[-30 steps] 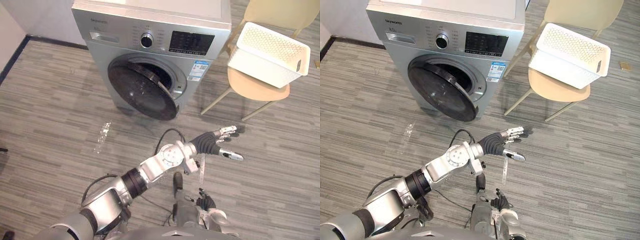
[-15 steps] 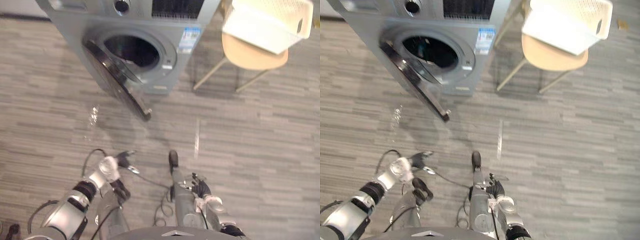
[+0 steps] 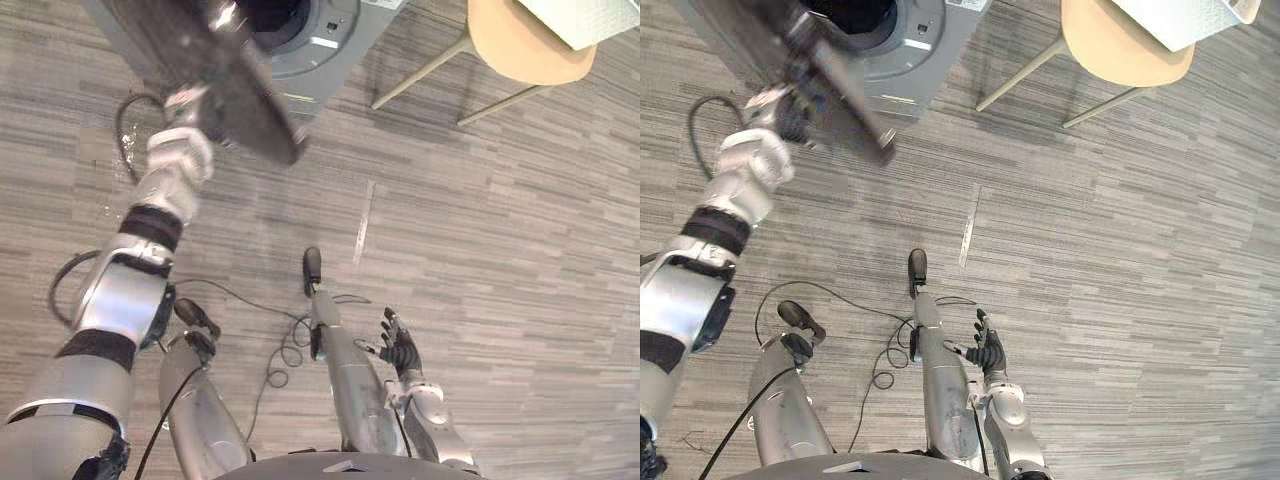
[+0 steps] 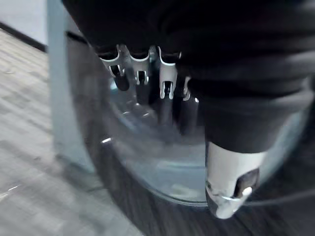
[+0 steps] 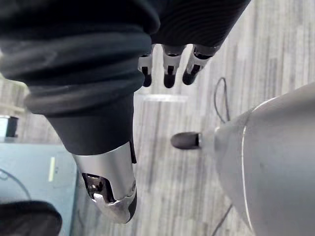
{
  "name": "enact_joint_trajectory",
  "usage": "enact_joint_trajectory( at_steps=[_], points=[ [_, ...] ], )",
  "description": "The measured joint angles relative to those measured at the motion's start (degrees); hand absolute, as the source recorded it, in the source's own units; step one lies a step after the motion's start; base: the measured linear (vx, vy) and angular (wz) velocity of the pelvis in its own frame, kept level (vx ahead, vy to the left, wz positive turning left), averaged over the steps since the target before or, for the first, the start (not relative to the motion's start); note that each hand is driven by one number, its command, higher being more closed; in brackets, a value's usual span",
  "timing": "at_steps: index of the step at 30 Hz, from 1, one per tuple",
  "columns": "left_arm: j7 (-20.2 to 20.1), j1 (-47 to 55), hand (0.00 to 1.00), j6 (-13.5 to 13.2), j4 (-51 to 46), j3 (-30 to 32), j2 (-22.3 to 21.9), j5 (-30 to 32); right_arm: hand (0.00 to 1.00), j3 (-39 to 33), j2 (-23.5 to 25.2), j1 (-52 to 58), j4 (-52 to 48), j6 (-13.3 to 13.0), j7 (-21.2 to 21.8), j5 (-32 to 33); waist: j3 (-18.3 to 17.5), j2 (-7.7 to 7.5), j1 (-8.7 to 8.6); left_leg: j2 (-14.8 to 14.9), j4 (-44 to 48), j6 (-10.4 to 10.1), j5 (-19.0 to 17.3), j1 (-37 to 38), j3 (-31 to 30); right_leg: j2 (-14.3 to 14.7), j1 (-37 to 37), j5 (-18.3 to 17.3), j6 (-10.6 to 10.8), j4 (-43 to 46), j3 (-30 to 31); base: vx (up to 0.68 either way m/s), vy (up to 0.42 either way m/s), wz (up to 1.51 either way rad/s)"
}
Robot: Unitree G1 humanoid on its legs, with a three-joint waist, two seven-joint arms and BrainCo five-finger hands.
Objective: Pick up the laundry basket with both hands and put the clothes into the washing machine.
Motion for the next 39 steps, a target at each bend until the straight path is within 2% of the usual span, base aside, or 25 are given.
enact_joint_trajectory(
  at_steps=[3, 4, 5, 7, 9, 13, 17, 19, 22, 24, 26, 27, 29, 30, 31, 32, 33, 34, 35, 36, 37, 38, 39],
  points=[
    [2.57, -2.79, 0.0, -2.2, -5.18, -3.07, -5.88, -0.08, 0.0, -0.19, 1.09, 0.0, 0.64, -0.03, -0.62, 0.37, 0.04, -0.08, -0.68, -0.76, -0.81, 0.09, 0.08, 0.23, -0.19, -0.51, 0.23, 0.12, 0.16, 0.0, -0.36, 0.02, 0.006, 0.08],
    [3.55, -3.62, 0.0, -3.69, -6.34, -4.38, -8.57, -0.12, 0.0, -0.25, 1.79, -0.01, 0.79, -0.05, -0.68, 0.46, 0.04, -0.08, -1.02, -0.89, -1.13, 0.09, 0.07, 0.75, -0.02, -0.59, 0.46, 0.22, 0.32, 0.0, -0.33, 0.02, 0.011, -0.05],
    [4.21, -3.91, 0.0, -4.46, -7.18, -5.33, -11.34, -0.21, 0.0, -0.2, 2.16, -0.06, 0.88, -0.05, -0.68, 0.46, 0.04, -0.08, -1.17, -1.24, -1.91, 0.05, 0.21, 1.49, 0.29, -0.66, 0.49, 0.91, 1.22, 0.0, -0.13, 0.02, 0.012, -0.11],
    [4.15, -3.95, 0.0, -5.36, -7.41, -7.47, -14.4, -1.32, 0.0, -0.21, 2.25, -0.07, 1.28, -0.04, -0.69, 0.55, 0.04, -0.08, -1.24, -1.65, -2.91, -0.09, 0.34, 2.69, 0.97, -0.77, 0.71, 1.25, 1.52, 0.0, 0.94, 0.01, 0.014, -0.12],
    [3.93, -4.12, 0.0, -5.94, -7.39, -9.05, -15.28, -3.51, 0.0, -0.22, 2.25, -0.13, 1.64, 0.06, -0.69, 0.72, 0.04, -0.08, -1.31, -1.98, -3.76, -0.14, 0.8, 3.24, 1.37, -0.81, 0.69, 1.3, 1.58, 0.0, 1.21, 0.0, 0.006, -0.03],
    [3.89, -6.01, 0.0, -6.46, -4.38, -9.74, -13.72, -5.0, 0.0, -0.3, 2.24, -0.52, 2.61, 0.19, -0.64, 1.95, 0.04, -0.08, -1.26, -2.43, -5.3, -0.18, 1.91, 4.03, 1.9, -0.83, 0.57, 1.3, 1.58, -0.01, 2.31, -0.02, -0.007, 0.01],
    [2.55, -6.65, 0.0, -6.58, -3.59, -12.09, -7.7, -3.96, 0.0, -0.9, 2.19, -0.56, 2.91, 0.18, -0.65, 2.19, 0.03, -0.06, -1.03, -2.39, -5.96, 0.08, 2.66, 4.02, 1.77, -0.67, 0.39, 1.29, 1.6, -0.03, 2.64, -0.06, -0.027, 0.03],
    [1.65, -3.17, 0.0, -6.79, -8.81, -12.83, -4.7, -3.93, 0.0, -0.9, 2.24, -0.56, 4.3, 0.17, -0.63, 2.18, -0.06, 0.11, -0.77, -2.5, -6.72, -0.03, 3.23, 4.05, 1.44, -0.67, 0.43, 1.25, 1.63, -0.03, 2.49, -0.06, -0.032, 0.09],
    [1.05, 8.35, 0.0, -8.4, -20.6, -12.39, -1.76, -5.12, 0.0, -3.23, 2.3, -0.58, 6.78, 0.19, -0.63, 2.17, -0.42, 0.84, 0.48, -3.1, -8.78, 0.09, 5.56, 4.17, 0.0, -0.7, 1.22, -0.07, 2.63, -0.03, 1.01, -0.04, -0.044, 0.27],
    [1.03, 23.7, 0.0, -10.58, -27.24, -7.02, -2.87, -9.44, 0.0, -5.34, 2.23, -0.55, 9.26, 0.32, -0.7, 1.95, -1.25, 2.43, 1.6, -3.51, -10.19, -0.55, 6.81, 5.17, -1.71, -0.68, 3.21, -1.41, 1.19, 0.0, -1.02, 0.0, -0.055, 0.38],
    [1.15, 34.39, 0.0, -11.56, -28.98, -2.11, -5.78, -13.72, 0.0, -6.82, 1.9, -0.53, 11.08, 0.62, -0.72, 1.6, -1.82, 3.54, 3.02, -3.91, -10.91, -0.73, 7.0, 6.98, -2.41, -0.69, 5.2, -2.75, 0.36, 0.44, -2.12, 0.05, -0.025, 0.29],
    [1.58, 44.2, 0.0, -11.7, -29.76, 2.78, -9.4, -18.83, 0.0, -7.53, 1.28, -0.65, 12.31, 1.41, -0.71, 1.46, -2.54, 4.88, 4.58, -4.13, -11.08, -0.8, 7.11, 8.87, -3.27, -0.76, 6.49, -4.96, 0.05, 3.51, -3.26, 0.09, 0.001, 0.32],
    [1.76, 53.19, 0.0, -11.79, -30.1, 7.57, -12.6, -23.1, 0.0, -7.93, 0.46, -0.74, 14.03, 1.59, -0.71, 1.32, -3.08, 5.83, 6.13, -4.58, -11.75, -0.81, 7.13, 11.91, -4.61, -1.07, 8.53, -8.58, 0.01, 7.69, -4.46, 0.11, 0.01, 0.47],
    [2.1, 59.46, 0.0, -12.2, -30.1, 11.03, -14.55, -27.43, 0.0, -8.52, -0.25, -1.17, 15.13, 2.08, -0.67, -0.06, -3.47, 6.56, 6.62, -4.88, -11.81, -0.25, 6.77, 14.58, -5.83, -1.6, 10.87, -12.17, 0.28, 11.42, -6.15, 0.14, 0.012, 0.81],
    [2.59, 64.82, 0.0, -12.83, -30.06, 14.03, -15.62, -31.08, 0.0, -8.23, -0.97, -1.87, 16.88, 2.69, -0.61, -0.69, -3.78, 6.96, 7.2, -5.5, -11.57, 1.2, 5.87, 17.3, -7.45, -2.46, 13.69, -16.08, 0.28, 14.71, -8.0, 0.13, 0.018, 0.9],
    [2.78, 67.22, 0.0, -13.32, -29.95, 15.31, -16.0, -32.78, 0.0, -7.94, -1.27, -1.93, 17.73, 2.75, -0.59, -0.7, -4.15, 7.27, 7.48, -5.9, -11.25, 2.42, 5.03, 18.24, -8.39, -3.13, 15.06, -17.56, 0.52, 16.02, -9.07, 0.1, 0.031, 1.07],
    [2.99, 70.99, 0.0, -14.67, -28.28, 17.57, -16.74, -35.91, 0.0, -7.39, -2.39, -1.93, 19.81, 2.73, -0.57, -0.69, -5.61, 8.05, 7.84, -7.23, -11.53, 4.65, 2.7, 19.02, -10.21, -4.68, 18.28, -19.2, 1.52, 16.2, -12.2, 0.13, 0.082, 1.2],
    [3.23, 72.99, 0.0, -15.59, -25.24, 19.13, -17.08, -38.49, 0.0, -7.3, -3.49, -1.92, 21.53, 2.91, -0.48, -0.7, -7.58, 9.21, 8.19, -8.41, -12.3, 5.57, 1.94, 19.19, -10.41, -6.09, 21.15, -19.36, 2.06, 14.11, -15.18, 0.16, 0.102, 1.24],
    [3.29, 73.3, 0.0, -15.84, -23.47, 19.63, -17.03, -39.58, 0.0, -7.32, -3.79, -2.0, 22.04, 2.95, -0.48, -0.7, -7.97, 9.6, 8.31, -9.04, -12.92, 5.85, 2.11, 19.3, -9.83, -7.0, 22.53, -19.34, 2.23, 13.77, -16.5, 0.21, 0.183, 1.37],
    [3.17, 74.02, 0.0, -16.22, -19.79, 20.81, -17.11, -41.27, 0.0, -8.01, -4.56, -2.12, 23.22, 3.08, -0.51, -0.7, -8.34, 9.8, 8.31, -9.54, -13.36, 6.51, 3.72, 20.13, -6.24, -9.65, 24.49, -19.5, 2.82, 13.38, -18.42, 0.13, 0.171, 1.19],
    [2.95, 74.05, 0.0, -16.31, -18.23, 21.15, -17.41, -42.09, 0.0, -8.92, -4.97, -1.98, 23.82, 3.21, -0.54, -0.69, -9.12, 10.1, 8.0, -9.61, -13.61, 6.25, 5.68, 20.14, -4.16, -10.57, 25.22, -19.49, 3.54, 13.2, -19.67, 0.18, 0.228, 1.45],
    [2.69, 75.1, 0.0, -16.46, -15.47, 21.66, -18.01, -43.55, 0.0, -10.61, -5.37, -2.48, 25.63, 3.64, -0.59, -0.59, -10.72, 10.2, 7.97, -11.9, -14.76, 4.23, 7.05, 20.8, -1.88, -12.77, 26.66, -19.15, 5.48, 12.38, -21.75, 0.22, 0.225, 1.0],
    [2.55, 76.12, 0.0, -16.68, -13.39, 23.28, -18.52, -45.18, 0.0, -12.26, -5.17, -3.85, 27.68, 4.05, -0.68, -0.5, -11.2, 9.23, 9.11, -14.31, -14.85, 5.72, 5.47, 21.77, -0.47, -14.54, 28.82, -18.02, 7.14, 9.87, -21.84, 0.24, 0.22, 0.71]
  ],
)
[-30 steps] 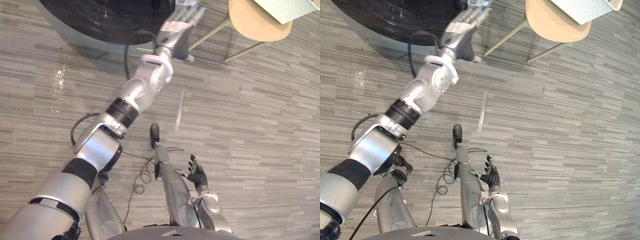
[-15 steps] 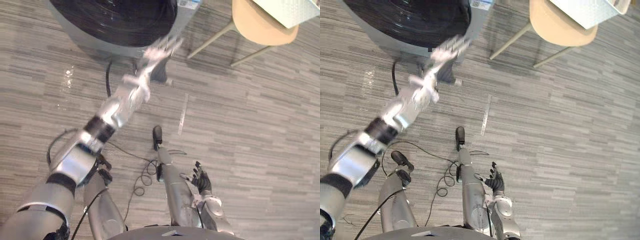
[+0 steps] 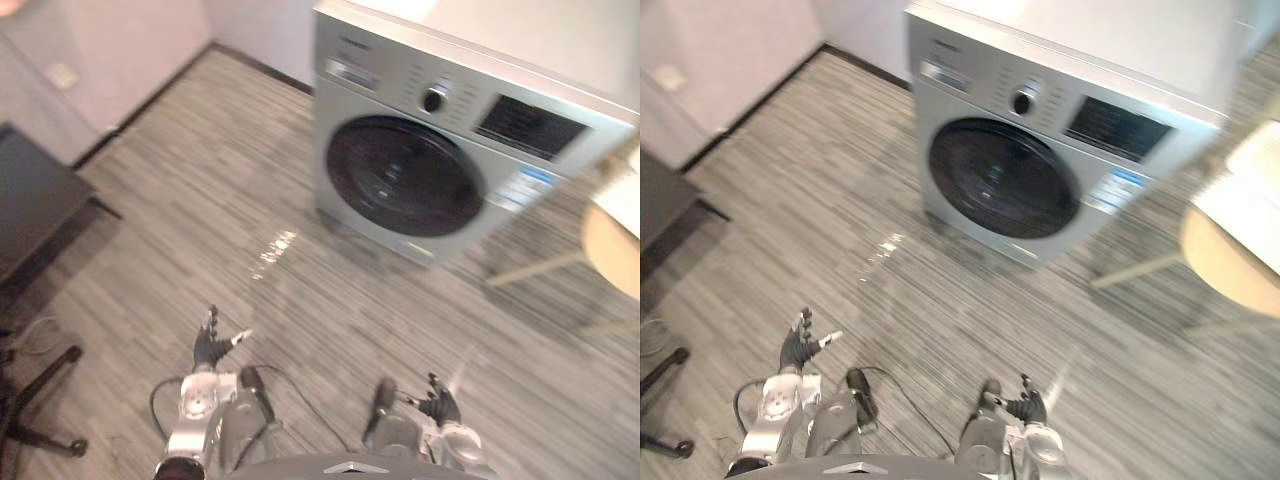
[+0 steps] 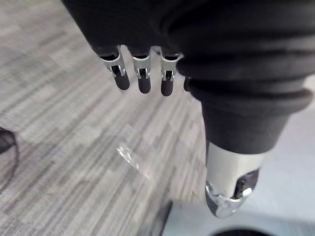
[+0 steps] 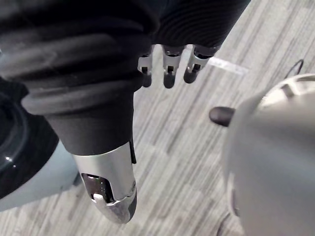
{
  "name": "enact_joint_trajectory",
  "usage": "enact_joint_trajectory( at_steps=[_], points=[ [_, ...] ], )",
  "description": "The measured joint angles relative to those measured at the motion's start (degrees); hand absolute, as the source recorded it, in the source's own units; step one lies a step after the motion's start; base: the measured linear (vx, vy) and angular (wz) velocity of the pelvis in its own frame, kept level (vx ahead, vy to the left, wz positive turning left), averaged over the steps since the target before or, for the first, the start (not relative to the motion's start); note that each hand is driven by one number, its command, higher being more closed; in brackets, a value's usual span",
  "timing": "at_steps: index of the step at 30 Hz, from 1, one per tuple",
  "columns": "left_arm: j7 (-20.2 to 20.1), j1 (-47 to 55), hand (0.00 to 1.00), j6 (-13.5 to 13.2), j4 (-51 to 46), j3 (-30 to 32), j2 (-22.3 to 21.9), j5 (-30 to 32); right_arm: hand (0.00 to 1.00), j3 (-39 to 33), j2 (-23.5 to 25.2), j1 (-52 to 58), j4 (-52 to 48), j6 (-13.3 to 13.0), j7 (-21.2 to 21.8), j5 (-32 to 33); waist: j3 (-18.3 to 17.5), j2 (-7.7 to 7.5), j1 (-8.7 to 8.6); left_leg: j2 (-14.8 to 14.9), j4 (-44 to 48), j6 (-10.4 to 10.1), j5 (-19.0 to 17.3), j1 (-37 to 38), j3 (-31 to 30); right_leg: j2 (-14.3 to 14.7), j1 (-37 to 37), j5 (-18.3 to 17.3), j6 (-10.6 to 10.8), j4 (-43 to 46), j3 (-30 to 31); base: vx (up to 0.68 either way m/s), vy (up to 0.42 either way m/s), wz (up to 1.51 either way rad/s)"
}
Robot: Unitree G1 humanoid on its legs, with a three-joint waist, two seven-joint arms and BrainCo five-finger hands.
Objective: Pick up the laundry basket with both hands and put the clothes into the washing machine.
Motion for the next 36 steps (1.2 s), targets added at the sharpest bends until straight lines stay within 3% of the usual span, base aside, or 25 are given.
enact_joint_trajectory(
  at_steps=[1, 2, 3, 5, 6, 7, 8, 9, 10, 13, 15, 16, 17, 18, 19, 20, 21, 25, 26, 27, 28, 30, 32, 34, 36],
  points=[
    [-0.12, 0.67, 0.0, -0.03, 0.97, 0.78, -0.1, -0.43, 0.0, -0.6, 0.21, -0.62, 0.71, 0.14, 0.05, -0.01, -0.03, -0.56, 0.4, -0.86, 1.05, 0.16, -1.5, 0.35, 0.14, -0.77, 1.38, 0.56, 0.48, -1.25, 0.14, 0.26, 0.3, 0.48],
    [-1.03, 2.44, 0.0, 0.05, 4.3, 2.64, -0.48, -2.02, 0.0, -2.69, 0.89, -0.59, 1.95, 0.14, 0.09, 0.0, -0.89, -1.52, 0.15, -2.94, 4.43, 0.85, -5.74, 0.26, -0.96, -3.79, 4.55, 1.77, 1.91, -0.56, -1.13, 0.22, 0.274, 0.53],
    [-1.29, 2.87, 0.0, 0.13, 6.7, 2.91, -1.11, -2.77, 0.0, -4.32, 1.07, -0.25, 2.3, 0.18, 0.09, 0.01, -1.51, -0.97, -0.18, -3.66, 6.63, 1.27, -8.24, 0.33, -2.13, -5.67, 4.31, 1.76, 1.9, 3.94, -0.85, 0.3, 0.412, 0.76],
    [-1.94, 3.89, 0.0, 0.31, 10.23, 2.79, -1.44, -3.37, 0.0, -6.87, 1.44, 0.27, 3.13, 0.45, 0.07, 0.0, -1.84, -0.56, -1.1, -5.55, 7.89, 2.07, -11.09, 2.34, -4.31, -9.49, 1.93, 3.26, -0.65, 16.47, 1.52, 0.3, 0.386, 0.68],
    [-2.58, 3.99, 0.0, 0.57, 11.41, 2.84, -1.3, -3.64, 0.0, -8.09, 2.52, 0.55, 3.61, 1.2, 0.05, 0.04, -1.97, -0.33, -1.82, -7.25, 7.28, 3.05, -12.52, 5.68, -5.98, -11.99, -1.89, 8.03, -8.87, 27.81, 6.13, 0.38, 0.369, 0.77],
    [-2.7, 4.47, 0.0, 0.59, 11.59, 3.64, -1.03, -4.24, 0.0, -9.69, 4.1, 0.53, 3.68, 1.0, 0.14, 1.04, -1.79, -0.81, -2.75, -8.73, 5.91, 3.8, -13.26, 8.57, -8.28, -12.06, -6.64, 7.64, -12.65, 39.69, 12.37, 0.49, 0.353, 0.96],
    [-2.68, 4.51, 0.0, 0.69, 12.29, 4.58, -0.2, -4.24, 0.0, -9.8, 4.95, 0.49, 3.78, 1.0, 0.15, 1.01, -2.17, -2.03, -3.7, -9.62, 4.24, 4.19, -13.49, 10.93, -9.81, -10.01, -9.16, 1.19, -11.22, 47.72, 15.34, 0.42, 0.221, 1.0],
    [-2.6, 4.26, 0.0, 0.98, 13.03, 4.86, 0.54, -4.23, 0.0, -9.74, 5.44, 0.55, 3.93, 0.96, 0.19, 1.0, -2.45, -2.77, -4.34, -10.4, 2.32, 4.21, -13.46, 13.31, -11.75, -7.01, -10.72, -3.79, -11.35, 52.21, 16.65, 0.45, 0.155, 1.12],
    [-2.72, 3.69, 0.0, 1.03, 13.3, 4.93, 0.8, -4.22, 0.0, -9.66, 5.92, 1.15, 4.08, 0.99, 0.24, 1.08, -2.53, -2.92, -4.75, -10.8, 0.0, 4.03, -13.29, 16.31, -13.77, -2.39, -12.15, -7.94, -10.78, 52.81, 16.69, 0.37, 0.096, 0.97],
    [-3.61, 1.11, 0.0, 1.09, 15.11, 5.85, -0.04, -4.22, 0.0, -8.61, 5.94, 2.62, 2.86, 0.79, 0.51, 1.76, -2.41, -2.61, -5.86, -11.54, -3.32, 2.58, -13.31, 20.4, -18.47, 5.37, -17.07, -12.79, -11.02, 43.91, 13.33, 0.52, 0.037, 1.04],
    [-3.62, 0.24, 0.0, 1.18, 15.42, 6.54, -0.71, -4.21, 0.0, -8.61, 5.88, 3.41, 1.54, 0.82, 0.55, 2.7, -2.07, -2.05, -5.89, -10.8, -3.59, 0.77, -14.04, 22.03, -19.79, 8.62, -19.39, -12.64, -10.98, 36.89, 13.71, 0.38, -0.059, 0.72],
    [-3.79, -0.37, 0.0, 1.24, 15.6, 6.55, -1.1, -4.06, 0.0, -8.61, 5.67, 3.89, 1.11, 0.77, 0.61, 2.82, -1.6, -1.27, -6.14, -9.47, -3.56, -1.38, -15.14, 23.94, -19.97, 11.18, -19.83, -10.57, -11.22, 29.17, 15.11, 0.6, -0.142, 0.74],
    [-3.87, -0.77, 0.0, 1.24, 15.86, 6.55, -1.24, -3.76, 0.0, -8.61, 5.69, 4.42, 1.09, 0.82, 0.62, 2.84, -1.51, -1.13, -6.18, -8.62, -3.53, -3.08, -16.09, 25.61, -19.95, 12.57, -19.72, -6.83, -11.56, 22.63, 16.95, 0.65, -0.2, 0.82],
    [-3.88, -0.77, 0.0, 1.24, 15.91, 6.6, -1.22, -3.09, 0.0, -7.98, 6.06, 5.74, 1.02, 1.13, 0.67, 2.82, -1.99, -2.04, -6.26, -8.28, -3.03, -5.65, -17.65, 27.95, -19.79, 12.91, -18.23, 0.96, -12.42, 13.63, 19.63, 0.68, -0.264, 0.72],
    [-3.76, -0.98, 0.0, 1.3, 17.02, 7.51, -1.53, -2.29, 0.0, -8.05, 6.69, 6.63, 1.07, 1.2, 1.21, 3.36, -1.85, -2.7, -5.85, -7.15, -1.93, -7.92, -19.58, 30.58, -19.73, 13.03, -17.14, 8.42, -11.16, 12.43, 20.61, 0.54, -0.232, 0.46],
    [-3.88, -1.46, 0.0, 1.61, 17.6, 8.0, -2.41, -2.01, 0.0, -8.44, 5.69, 6.02, 1.26, 1.27, 1.26, 3.34, -1.77, -1.02, -5.7, -5.18, -1.44, -8.22, -19.52, 30.6, -19.23, 14.28, -17.45, 8.14, -12.38, 14.71, 20.09, 0.45, -0.208, 0.4],
    [-4.39, -1.99, 0.0, 1.52, 17.42, 8.27, -3.74, -1.57, 0.0, -8.73, 5.14, 6.0, 0.85, 1.01, 1.48, 3.33, -2.06, -0.75, -6.49, -4.76, -0.9, -8.9, -16.5, 30.32, -18.67, 14.23, -18.28, 3.9, -12.03, 18.03, 20.25, 0.31, -0.144, 0.22],
    [-4.85, -1.98, 0.0, 1.56, 17.75, 10.17, -5.6, -0.96, 0.0, -8.6, 5.12, 5.87, 2.04, 1.4, 2.88, 3.16, -2.21, -0.9, -5.99, -2.66, 3.48, -8.75, -7.73, 30.78, -18.11, 15.89, -16.12, -3.38, -13.48, 22.09, 19.62, 0.45, -0.272, 0.05],
    [-4.8, -1.45, 0.0, 1.61, 17.7, 12.81, -5.88, -0.97, 0.0, -8.56, 5.24, 5.89, 1.97, 1.42, 2.91, 2.65, -2.18, -0.96, -5.8, -0.7, 11.61, -7.24, -4.55, 28.07, -18.4, 17.54, -13.96, -4.72, -14.15, 21.04, 19.55, 0.24, -0.189, -0.28],
    [-4.81, -0.86, 0.0, 1.72, 17.62, 15.27, -6.06, -1.06, 0.0, -8.5, 5.75, 5.92, 1.91, 1.39, 2.95, 2.14, -2.2, -0.91, -5.72, 1.91, 22.01, -4.43, 1.47, 23.61, -19.4, 19.26, -11.66, -5.98, -15.21, 20.25, 19.43, 0.26, -0.212, -0.3],
    [-4.81, -0.48, 0.0, 1.79, 17.54, 16.09, -6.08, -1.09, 0.0, -8.47, 5.75, 5.93, 1.93, 1.38, 2.93, 2.11, -2.2, -0.95, -5.57, 3.23, 27.47, -3.28, 3.9, 21.24, -20.04, 20.02, -10.41, -6.51, -15.68, 19.85, 19.38, 0.3, -0.236, -0.33],
    [-4.86, 0.33, 0.0, 2.18, 17.03, 17.0, -5.49, -1.66, 0.0, -8.57, 5.72, 6.03, 3.07, 1.33, 2.93, 2.1, -1.92, -1.13, -4.61, 7.64, 44.03, -0.94, 0.75, 13.91, -18.73, 22.09, -5.34, -8.33, -17.6, 18.54, 19.48, 0.26, -0.181, -0.28],
    [-4.81, 0.51, 0.0, 2.31, 17.06, 16.95, -4.77, -2.12, 0.0, -8.63, 5.72, 6.15, 4.3, 1.41, 2.86, 2.14, -1.7, -2.05, -4.22, 7.59, 44.8, -0.75, -3.55, 10.75, -15.44, 22.11, -0.69, -9.27, -18.25, 15.73, 20.0, 0.17, -0.083, -0.03],
    [-4.81, 0.78, 0.0, 2.27, 17.0, 16.66, -4.91, -2.13, 0.0, -8.86, 5.62, 6.0, 4.4, 1.36, 2.88, 2.09, -1.91, -1.72, -4.07, 5.56, 38.93, -1.29, -7.62, 8.53, -11.88, 21.77, 2.1, -9.26, -18.17, 13.1, 20.76, 0.18, -0.002, -0.08],
    [-4.78, 0.71, 0.0, 2.24, 16.82, 15.69, -4.96, -2.13, 0.0, -9.17, 5.6, 5.58, 4.34, 1.4, 2.88, 2.1, -1.92, -1.68, -3.28, 0.44, 22.63, -1.54, -10.2, 7.63, -9.73, 20.62, 2.73, -9.36, -17.95, 12.32, 22.5, 0.2, 0.117, -0.33]
  ],
)
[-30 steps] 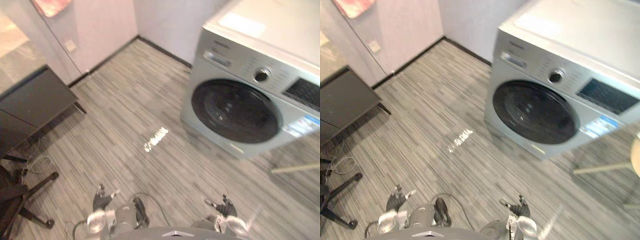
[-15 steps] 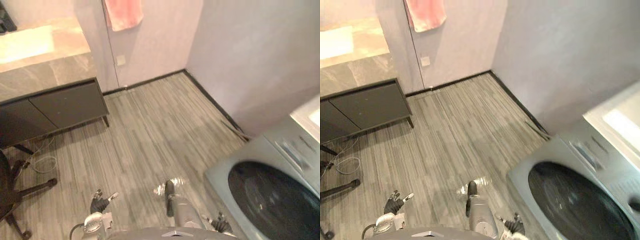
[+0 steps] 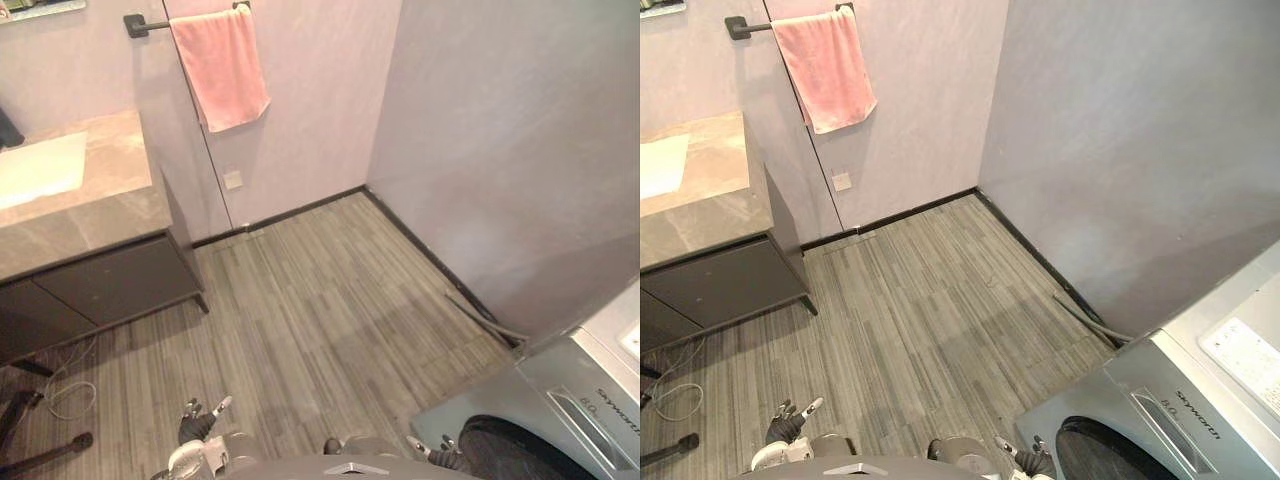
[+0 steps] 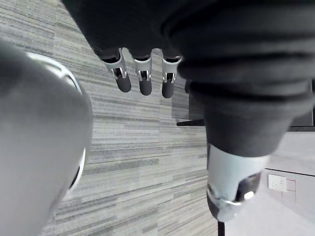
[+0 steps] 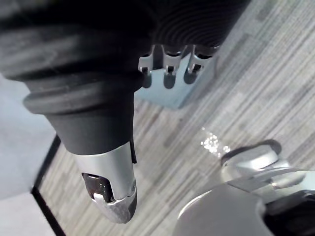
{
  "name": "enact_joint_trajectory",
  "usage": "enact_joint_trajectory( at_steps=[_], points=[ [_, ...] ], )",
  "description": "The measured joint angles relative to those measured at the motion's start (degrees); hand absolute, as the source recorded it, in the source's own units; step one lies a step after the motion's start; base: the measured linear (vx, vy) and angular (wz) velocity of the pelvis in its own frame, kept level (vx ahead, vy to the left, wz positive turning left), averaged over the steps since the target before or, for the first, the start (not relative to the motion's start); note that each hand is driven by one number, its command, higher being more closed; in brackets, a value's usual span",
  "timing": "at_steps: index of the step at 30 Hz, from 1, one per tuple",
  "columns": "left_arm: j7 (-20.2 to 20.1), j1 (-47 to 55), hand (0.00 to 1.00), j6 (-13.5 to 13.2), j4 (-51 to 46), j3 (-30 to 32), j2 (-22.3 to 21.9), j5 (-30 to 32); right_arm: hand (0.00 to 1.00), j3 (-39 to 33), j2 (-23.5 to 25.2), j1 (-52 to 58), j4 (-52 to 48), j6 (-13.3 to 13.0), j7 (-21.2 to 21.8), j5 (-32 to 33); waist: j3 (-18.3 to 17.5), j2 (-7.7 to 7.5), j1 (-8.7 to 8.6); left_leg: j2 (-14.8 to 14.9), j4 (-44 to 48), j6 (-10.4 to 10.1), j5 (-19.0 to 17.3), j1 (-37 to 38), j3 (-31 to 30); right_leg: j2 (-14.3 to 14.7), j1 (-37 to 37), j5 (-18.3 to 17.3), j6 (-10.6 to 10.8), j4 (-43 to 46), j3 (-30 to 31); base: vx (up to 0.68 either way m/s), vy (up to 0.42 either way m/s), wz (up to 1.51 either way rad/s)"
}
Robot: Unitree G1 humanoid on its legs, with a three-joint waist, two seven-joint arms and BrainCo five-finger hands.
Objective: Pick up the laundry basket with both hands and put the clothes into the washing machine.
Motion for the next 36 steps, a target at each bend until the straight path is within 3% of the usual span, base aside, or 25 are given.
enact_joint_trajectory(
  at_steps=[1, 2, 3, 5, 7, 8, 12, 15, 17, 18, 19, 20, 21, 23, 24, 26, 27, 28, 29, 31, 32, 33, 34, 35, 36],
  points=[
    [0.02, 0.21, 0.0, 0.0, -0.05, -0.27, -0.35, -0.06, 0.0, -1.02, 0.19, 0.03, -0.06, -0.03, 0.0, 0.04, -0.26, 0.31, 0.16, -3.36, -13.1, -1.03, 1.19, 1.14, -0.61, -0.49, -0.32, -0.4, 1.0, -0.04, 0.45, 0.16, 0.139, -0.25],
    [0.05, 0.36, 0.0, 0.0, -0.02, -0.43, -0.91, -0.16, 0.0, -1.34, -0.07, 0.17, -0.06, -0.03, 0.01, 0.02, -0.56, 0.92, 0.24, -4.32, -19.24, -0.81, 3.69, 1.66, -0.88, -0.32, -0.59, -0.92, 1.9, 0.08, 0.73, 0.19, 0.161, -0.35],
    [0.01, 0.38, 0.0, -0.01, 0.08, -0.34, -1.24, -0.52, 0.0, -1.45, 0.0, 0.27, 0.03, 0.13, -0.05, 0.0, -1.03, 1.27, 0.55, -5.89, -22.67, 1.36, 7.72, 2.83, -1.24, -0.62, -0.99, -1.94, 3.19, 1.19, 2.39, 0.17, 0.137, -0.22],
    [-0.01, 0.51, 0.0, -0.01, 0.03, -0.4, -0.65, -0.74, 0.0, -1.25, 0.9, 0.79, -0.81, 0.41, -0.06, -0.04, -1.63, -0.04, 0.26, -7.58, -24.29, 1.76, 6.7, 4.33, -0.18, -2.45, -1.06, -3.47, 5.09, 2.88, 2.59, 0.25, 0.136, -0.14],
    [-0.1, 0.33, 0.0, 0.06, -0.03, -0.82, 0.81, -0.77, 0.0, 0.23, 1.46, 1.07, -1.18, 0.77, -0.01, -1.78, -1.37, -2.33, 0.4, -9.26, -24.42, 1.77, 4.23, 7.33, 1.65, -4.96, -4.75, -5.66, 9.17, 14.95, 3.46, 0.25, 0.099, -0.24],
    [-0.11, 0.39, 0.0, 0.07, 0.12, -1.46, 1.24, -0.76, 0.0, 0.89, 1.48, 1.09, -1.4, 0.8, 0.02, -2.01, -1.44, -2.26, 0.33, -9.24, -24.44, 2.2, 4.45, 7.82, 1.85, -5.32, -6.18, -5.68, 10.17, 18.59, 3.34, 0.19, 0.029, -0.14],
    [-0.39, -0.37, 0.0, 0.19, 1.46, -5.87, 2.98, -0.69, 0.0, 1.62, 1.1, 0.81, -0.26, 0.91, 0.22, -2.26, -1.89, -2.76, -0.4, -7.81, -25.71, 1.22, 4.14, 11.06, 0.5, -11.44, -9.82, -8.49, 8.35, 23.86, 0.31, 0.22, -0.066, 0.18],
    [-1.21, -1.49, 0.0, 0.28, 3.05, -8.2, 3.57, -0.67, 0.0, 1.38, 0.94, 0.59, 0.1, 0.73, 0.16, -2.19, -1.95, -2.62, -1.24, -5.18, -24.79, -1.31, 4.02, 10.55, -3.4, -12.96, -10.99, -7.61, 8.67, 19.93, 6.17, 0.2, -0.306, 0.55],
    [-1.18, -1.48, 0.0, 0.23, 3.17, -9.11, 4.17, -0.71, 0.0, 1.44, 1.02, 0.57, 1.12, 0.7, 0.17, -2.15, -2.05, -2.76, -1.48, -2.52, -21.58, -4.54, 2.67, 9.32, -6.91, -12.88, -10.42, -3.82, 9.03, 16.56, 13.78, 0.15, -0.477, 0.64],
    [-1.07, -1.16, 0.0, 0.15, 3.14, -9.13, 4.94, -0.87, 0.0, 1.64, 1.34, 0.54, 2.22, 0.68, 0.15, -2.09, -2.75, -3.9, -1.66, -1.82, -19.79, -6.82, 1.74, 8.49, -9.14, -13.43, -8.8, 1.39, 11.53, 13.79, 16.9, 0.11, -0.447, 0.59],
    [-1.01, -1.1, 0.0, 0.06, 3.38, -9.08, 5.33, -1.17, 0.0, 1.69, 1.35, 0.41, 2.93, 0.76, 0.16, -2.1, -2.95, -4.28, -1.83, -1.48, -18.96, -8.43, 1.3, 8.41, -10.58, -13.5, -7.73, -0.45, 17.04, 12.76, 17.7, 0.11, -0.605, 0.56],
    [-0.89, -0.87, 0.0, -0.01, 4.35, -8.91, 5.38, -1.24, 0.0, 2.26, 0.48, -0.13, 4.58, 0.98, 0.21, -2.15, -3.97, -3.81, -1.38, 0.9, -18.88, -10.7, 1.25, 8.26, -12.24, -11.83, -5.13, -5.67, 18.21, 10.97, 16.11, 0.06, -0.585, 0.42],
    [-0.92, -0.49, 0.0, -0.02, 4.93, -8.99, 3.81, -1.24, 0.0, 3.43, -1.86, -0.57, 5.34, 0.95, 0.19, -2.18, -3.96, -0.71, -1.05, 3.84, -20.16, -10.82, 2.62, 8.47, -14.01, -8.82, -5.0, -6.22, 16.65, 12.32, 13.71, 0.04, -0.548, 0.34],
    [-0.89, -0.59, 0.0, -0.24, 4.47, -8.89, 2.68, -1.16, 0.0, 5.11, -2.6, -0.59, 4.65, -0.17, -1.17, -2.52, -3.6, 0.1, -1.14, 4.18, -22.04, -11.12, 7.65, 8.99, -15.91, -7.83, -5.0, -7.33, 15.31, 15.72, 12.11, -0.01, -0.437, 0.63],
    [-0.87, -0.26, 0.0, -0.45, 3.77, -9.0, 1.54, -1.2, 0.0, 5.3, -3.56, -0.51, 4.28, -0.57, -0.26, -2.68, -3.67, 0.68, -1.93, 3.35, -22.1, -10.32, 9.44, 8.35, -17.09, -8.89, -4.24, -7.45, 15.04, 15.69, 10.79, -0.06, -0.332, 0.98],
    [-0.92, -0.12, 0.0, -0.81, 3.4, -9.04, 1.31, -1.21, 0.0, 5.43, -3.83, -1.08, 5.56, -0.09, 0.75, -2.77, -3.6, 0.93, -2.24, 4.1, -21.29, -7.62, 10.09, 6.65, -14.34, -9.56, -2.01, -7.7, 14.16, 13.69, 8.12, -0.09, -0.087, 0.78],
    [-1.04, -0.17, 0.0, -0.75, 3.35, -9.36, 1.77, -1.2, 0.0, 5.44, -3.86, -2.07, 6.84, -0.01, 0.93, -3.42, -3.63, 0.77, -2.1, 5.35, -22.27, -6.21, 10.82, 6.38, -9.65, -9.36, -1.31, -7.48, 13.09, 12.17, 6.89, -0.12, 0.007, 0.57],
    [-1.23, -0.1, 0.0, -0.71, 3.32, -10.0, 2.98, -1.14, 0.0, 5.5, -3.6, -2.21, 7.26, 0.0, 0.68, -3.7, -3.87, -0.14, -1.21, 5.24, -26.01, -5.12, 14.07, 6.55, -6.77, -9.25, -1.4, -6.39, 11.56, 10.04, 6.64, -0.14, 0.005, 0.55],
    [-1.28, 0.11, 0.0, -0.64, 3.48, -10.29, 3.65, -1.11, 0.0, 5.66, -3.25, -2.12, 7.18, -0.05, 0.66, -4.13, -4.28, -0.7, -1.17, 5.02, -28.05, -3.08, 14.54, 7.16, -4.76, -9.38, -1.53, -5.29, 10.37, 8.02, 6.04, -0.12, 0.029, 0.41],
    [-1.31, 0.02, 0.0, -0.51, 3.01, -10.26, 5.19, -1.1, 0.0, 5.05, -2.52, -2.05, 7.99, -0.28, 0.08, -4.18, -3.91, -1.61, -0.43, 8.23, -12.56, 0.39, 8.79, 2.06, -0.16, -10.83, -2.08, -1.56, 11.96, 4.87, 4.0, -0.1, 0.103, 0.19],
    [-1.26, 1.02, 0.0, -0.14, 3.07, -9.71, 5.58, -1.15, 0.0, 3.91, -2.0, -1.64, 7.71, -0.28, -0.01, -3.45, -3.75, -1.44, -0.71, 9.59, -2.16, 0.11, 4.04, 0.14, 1.31, -10.45, -2.07, -0.72, 12.62, 4.16, 3.63, -0.12, 0.139, 0.26],
    [-1.33, 1.17, 0.0, -0.01, 2.91, -9.45, 5.81, -1.04, 0.0, 2.63, -1.56, -1.93, 6.83, -0.21, -0.1, -2.5, -2.61, -0.42, -1.49, 10.04, -2.13, -0.48, 3.64, -0.76, 1.9, -9.88, -1.32, -0.76, 12.95, 3.77, 3.36, -0.15, 0.18, 0.41],
    [-1.36, 1.24, 0.0, 0.0, 2.82, -9.38, 6.32, -0.98, 0.0, 2.05, -1.06, -1.76, 6.86, -0.13, -0.13, -2.1, -2.72, -1.25, -1.85, 8.84, -4.85, -0.8, 3.44, -0.57, 1.8, -9.99, -1.22, -0.7, 12.62, 2.92, 3.45, -0.14, 0.13, 0.86],
    [-1.32, 0.91, 0.0, 0.04, 3.02, -8.98, 8.64, -0.84, 0.0, 1.46, 1.59, -0.82, 7.69, -0.05, 0.02, -2.09, -3.12, -5.5, -3.03, 3.55, -17.01, -4.91, 5.22, 3.36, 1.05, -11.17, -0.91, 0.7, 9.44, -1.55, 4.81, -0.14, 0.128, 0.71],
    [-1.64, 0.1, 0.0, 0.04, 1.88, -7.46, 9.53, -1.09, 0.0, 0.63, 3.34, -0.84, 8.3, -0.32, 0.02, -2.06, -2.29, -7.66, -2.7, 3.98, -7.73, -2.5, 1.94, 1.92, 2.3, -12.27, -0.51, 3.12, 9.07, -3.7, 4.97, -0.12, 0.058, 0.46]
  ],
)
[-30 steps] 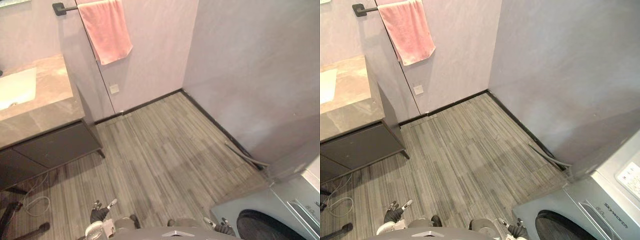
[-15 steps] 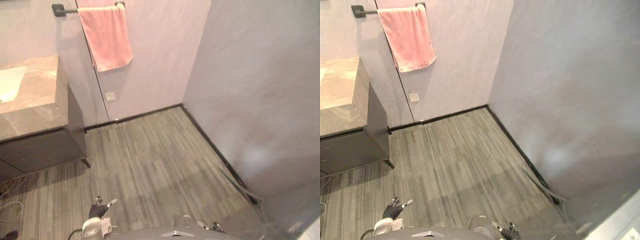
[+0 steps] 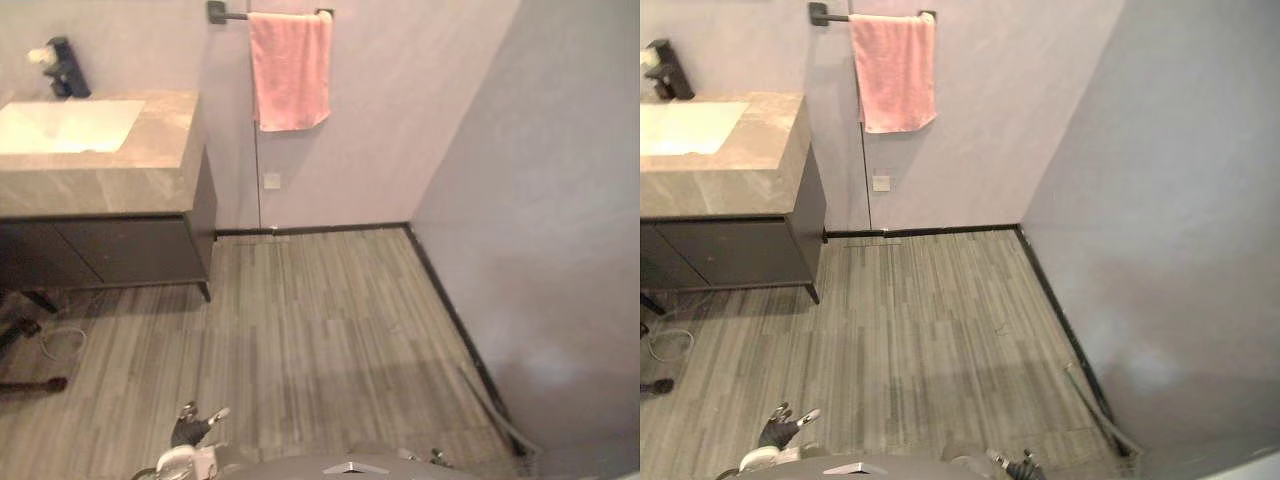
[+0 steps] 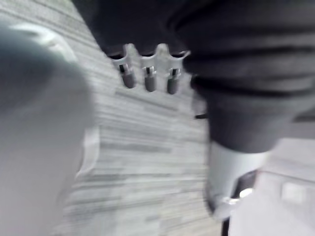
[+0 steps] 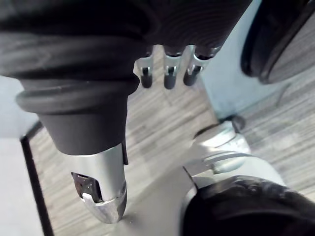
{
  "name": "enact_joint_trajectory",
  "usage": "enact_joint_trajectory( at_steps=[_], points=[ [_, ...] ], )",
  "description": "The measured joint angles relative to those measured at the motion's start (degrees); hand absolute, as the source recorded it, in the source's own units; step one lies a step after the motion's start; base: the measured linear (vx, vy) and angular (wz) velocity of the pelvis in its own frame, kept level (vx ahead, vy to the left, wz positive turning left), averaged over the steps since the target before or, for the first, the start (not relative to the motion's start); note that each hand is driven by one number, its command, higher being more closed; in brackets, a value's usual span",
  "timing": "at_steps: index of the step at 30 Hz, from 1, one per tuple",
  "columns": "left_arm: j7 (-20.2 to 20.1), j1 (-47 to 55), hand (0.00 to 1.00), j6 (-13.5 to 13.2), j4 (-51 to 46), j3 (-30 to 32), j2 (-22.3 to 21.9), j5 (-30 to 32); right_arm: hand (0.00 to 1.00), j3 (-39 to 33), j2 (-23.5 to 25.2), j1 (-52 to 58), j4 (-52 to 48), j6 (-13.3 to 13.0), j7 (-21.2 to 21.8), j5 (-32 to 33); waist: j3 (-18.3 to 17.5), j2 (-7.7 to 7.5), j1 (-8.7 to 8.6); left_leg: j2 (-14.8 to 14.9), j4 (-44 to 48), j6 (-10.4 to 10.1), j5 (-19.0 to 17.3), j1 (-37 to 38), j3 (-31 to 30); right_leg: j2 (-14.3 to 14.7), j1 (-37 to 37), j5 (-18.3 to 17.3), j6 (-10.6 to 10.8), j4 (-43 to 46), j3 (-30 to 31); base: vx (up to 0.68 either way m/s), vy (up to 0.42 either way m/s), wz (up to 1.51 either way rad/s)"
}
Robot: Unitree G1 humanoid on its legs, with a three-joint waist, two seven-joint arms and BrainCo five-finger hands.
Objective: Pick up the laundry basket with both hands and put the clothes into the washing machine.
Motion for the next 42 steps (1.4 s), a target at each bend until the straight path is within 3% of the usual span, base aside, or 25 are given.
enact_joint_trajectory(
  at_steps=[1, 2, 3, 6, 9, 12, 15, 17, 19, 20, 22, 23, 24, 25, 28, 31, 33, 35, 36, 37, 38, 39, 42],
  points=[
    [0.14, 0.63, 0.0, -0.19, -0.46, 0.63, -0.52, 0.05, 0.0, -0.43, -0.25, 0.2, -0.08, -0.02, 0.0, 0.11, -0.07, 1.02, 0.65, 1.33, 5.69, -0.27, -1.65, 0.12, 0.04, 0.81, 0.11, 1.72, 0.73, -1.27, -0.16, -0.11, 0.081, -0.17],
    [0.26, 1.3, 0.0, 0.09, 0.23, 0.85, -1.96, 0.1, 0.0, -0.13, -2.28, 0.69, -1.69, 0.0, 0.92, 0.12, 0.11, 4.88, 0.81, 2.56, 3.46, -2.93, -6.23, 2.94, 0.07, 3.72, 1.07, 3.17, 2.39, -3.24, -0.26, -0.15, 0.129, -0.15],
    [0.25, 1.34, 0.0, 0.52, 1.27, 0.82, -2.24, 0.1, 0.0, -0.87, -2.86, 0.26, -1.86, 0.1, 0.77, 0.08, 0.65, 5.47, -0.01, 2.13, 0.18, -3.46, -8.12, 4.53, 0.34, 3.91, 1.38, 3.8, 3.34, -3.74, -0.2, -0.13, 0.147, -0.02],
    [0.35, 1.61, 0.0, 0.48, 1.09, 0.8, -2.67, -0.04, 0.0, -1.36, -2.76, 1.22, -1.78, 0.05, 0.82, 0.07, 0.53, 5.84, 0.06, 0.31, -0.95, -3.16, -7.04, 4.4, 0.21, 2.59, 1.32, 5.49, 3.24, -4.61, -0.11, -0.17, 0.053, 0.05],
    [0.37, 1.54, 0.0, 0.48, 1.11, 0.49, -2.82, -0.05, 0.0, -1.05, -3.26, 1.31, -1.71, 0.14, 1.02, -0.03, 0.69, 6.64, -0.5, -2.46, -2.61, -4.35, -7.34, 3.26, -4.34, 1.93, 0.29, 6.14, 3.57, -4.65, -0.22, -0.15, 0.013, 0.08],
    [0.25, 0.49, 0.0, 0.44, 1.15, -2.66, -2.96, -0.04, 0.0, -0.5, -3.08, 0.79, -2.03, 0.13, 0.96, 0.0, 0.4, 5.39, -1.27, -5.15, -5.45, -3.8, -6.7, 1.09, -5.31, -0.15, -3.44, 7.47, 3.06, -5.09, -0.2, -0.11, 0.004, 0.06],
    [0.05, -1.79, 0.0, 0.33, 1.51, -4.24, -3.15, 0.0, 0.0, -0.01, -3.59, -0.84, -4.81, 0.0, 0.85, 0.21, 1.27, 6.74, -1.27, -4.7, -2.41, -2.78, -6.94, -3.76, -5.1, -0.42, -6.88, 8.94, 2.95, -6.04, 0.15, -0.09, 0.027, -0.15],
    [0.06, -2.27, 0.0, 0.1, 1.75, -4.22, -3.05, 0.22, 0.0, 0.42, -3.7, -1.04, -5.88, 0.17, 0.73, 0.39, 1.44, 6.86, -1.07, -4.48, -1.45, -1.77, -7.63, -4.31, -4.0, -0.12, -6.68, 9.26, 2.48, -7.78, 0.38, -0.09, 0.069, -0.27],
    [0.05, -2.55, 0.0, -0.21, 1.78, -4.15, -2.72, 0.73, 0.0, 1.2, -3.54, -0.88, -6.27, 0.3, 0.35, 0.41, 1.9, 6.66, -0.81, -3.78, -0.83, -1.23, -8.26, -4.08, -1.65, -0.03, -6.56, 9.34, 0.84, -8.84, 0.43, -0.07, 0.087, -0.5],
    [0.04, -2.18, 0.0, -0.11, 1.82, -3.6, -2.7, 0.7, 0.0, 1.69, -3.4, -0.86, -6.24, 0.26, 0.04, 0.38, 2.83, 6.54, -0.11, -3.25, -2.17, -1.03, -8.34, -2.24, 0.64, 0.15, -6.42, 7.29, -1.91, -9.35, -0.2, -0.02, 0.057, -0.89],
    [0.09, -1.22, 0.0, -0.05, 1.83, -2.53, -2.91, 0.61, 0.0, 3.47, -4.21, -1.41, -6.58, 0.31, 0.46, 0.48, 3.1, 6.43, 0.3, -1.81, -6.4, -0.94, -6.96, 1.28, 3.71, 1.86, -7.78, 7.47, -1.46, -1.99, -3.47, 0.05, 0.004, -0.85],
    [0.09, -1.04, 0.0, -0.04, 1.81, -1.61, -2.86, 0.59, 0.0, 3.56, -4.2, -0.88, -6.62, 0.94, 2.03, 1.31, 3.07, 6.21, 0.34, -1.61, -8.65, -1.79, -6.45, 3.75, 4.85, 4.29, -6.48, 7.17, -1.47, 2.71, -4.47, 0.12, -0.028, -0.53],
    [0.09, -0.83, 0.0, -0.06, 1.77, -1.31, -2.83, 0.5, 0.0, 4.2, -4.19, -0.36, -6.54, 1.18, 2.56, 1.35, 2.93, 5.81, 0.54, -2.61, -10.12, -2.38, -6.11, 5.17, 5.22, 5.21, -3.98, 4.15, -1.3, 1.8, -5.35, 0.14, -0.02, -0.44],
    [0.09, -0.97, 0.0, -0.07, 1.74, -1.13, -3.07, 0.51, 0.0, 4.49, -4.14, -0.32, -6.5, 1.16, 2.77, 1.36, 2.96, 5.89, 0.71, -3.08, -10.44, -2.37, -6.08, 5.32, 5.15, 5.05, -3.52, 3.21, -0.27, 0.64, -4.74, 0.13, -0.007, -0.25],
    [-0.21, -1.94, 0.0, -0.06, 0.61, 1.16, -5.44, 0.63, 0.0, 2.94, -4.21, -0.06, -6.89, 1.35, 5.31, 2.97, 3.15, 6.3, 0.76, -3.03, -9.85, -2.39, -5.34, 4.94, 4.54, 5.27, -5.1, 0.62, -0.08, 3.5, -4.69, 0.15, 0.004, -0.06],
    [-0.77, -2.34, 0.0, -0.2, -1.72, 3.66, -7.02, -0.22, 0.0, 2.35, -4.11, 0.25, -7.3, 1.33, 3.69, 1.2, 3.62, 6.41, 0.98, -0.72, 3.41, -2.2, -4.2, -0.65, -1.75, 4.23, -4.1, -2.91, 0.88, 7.53, -7.23, 0.16, 0.025, 0.3],
    [-0.87, -2.9, 0.0, -0.41, -1.87, 4.83, -7.6, -0.69, 0.0, 1.87, -3.68, 0.53, -7.14, 1.29, 2.4, -0.3, 3.84, 5.73, 1.64, 0.41, 6.93, -1.69, -4.18, -1.69, -1.48, 2.65, -2.03, -2.96, 0.95, 6.5, -8.12, 0.18, 0.108, 0.42],
    [-0.8, -2.74, 0.0, -0.54, -1.58, 5.81, -7.77, -1.18, 0.0, 0.99, -3.38, 0.93, -7.28, 1.29, 1.49, -1.52, 3.84, 5.31, 2.28, 3.42, 4.19, -0.44, -5.12, -1.67, -1.61, 1.37, -0.6, -2.64, 1.45, 5.64, -8.37, 0.18, 0.229, 0.32],
    [-0.81, -2.86, 0.0, -0.65, -1.51, 5.68, -7.77, -1.17, 0.0, 0.54, -3.36, 0.9, -7.14, 1.28, 1.17, -2.3, 3.75, 5.43, 2.37, 3.68, -0.92, 0.66, -3.77, -1.87, -3.6, -0.19, -0.63, -1.96, 2.68, 5.39, -8.44, 0.12, 0.331, 0.27],
    [-0.8, -2.85, 0.0, -0.82, -1.12, 5.32, -7.79, -1.16, 0.0, 0.04, -3.55, 0.85, -6.94, 1.17, 1.16, -2.4, 3.14, 6.39, 2.09, 3.03, -7.08, 0.68, 1.01, -1.58, -5.91, -0.9, -0.85, -1.32, 4.08, 4.8, -8.42, 0.07, 0.301, 0.16],
    [-0.76, -2.93, 0.0, -0.87, -0.59, 5.13, -7.47, -1.16, 0.0, -0.2, -3.8, 0.23, -6.24, 1.19, 1.06, -2.39, 2.79, 6.25, 2.24, 0.87, -8.5, -4.72, 1.59, -1.12, -6.96, -1.67, -1.05, -1.23, 5.17, 3.88, -7.56, 0.08, 0.314, 0.18],
    [-0.6, -2.92, 0.0, -0.89, 0.41, 4.01, -5.91, -1.17, 0.0, -0.1, -3.12, -0.74, -4.57, 1.33, 0.91, -2.36, 2.31, 4.79, 1.56, -2.64, -10.17, -3.78, 2.21, -1.29, -6.7, -3.63, -1.06, -1.26, 5.49, 0.99, -5.54, 0.07, 0.219, 0.17],
    [0.08, -2.99, 0.0, -0.92, 0.72, 1.44, -1.9, -1.17, 0.0, -0.11, -2.32, -0.82, -3.78, 1.32, 0.87, -2.41, 1.63, 3.48, 1.35, -5.46, -10.98, -3.27, 2.56, -1.54, -6.0, -4.49, 0.13, 2.05, 5.72, -3.2, -3.78, 0.06, 0.209, 0.09]
  ],
)
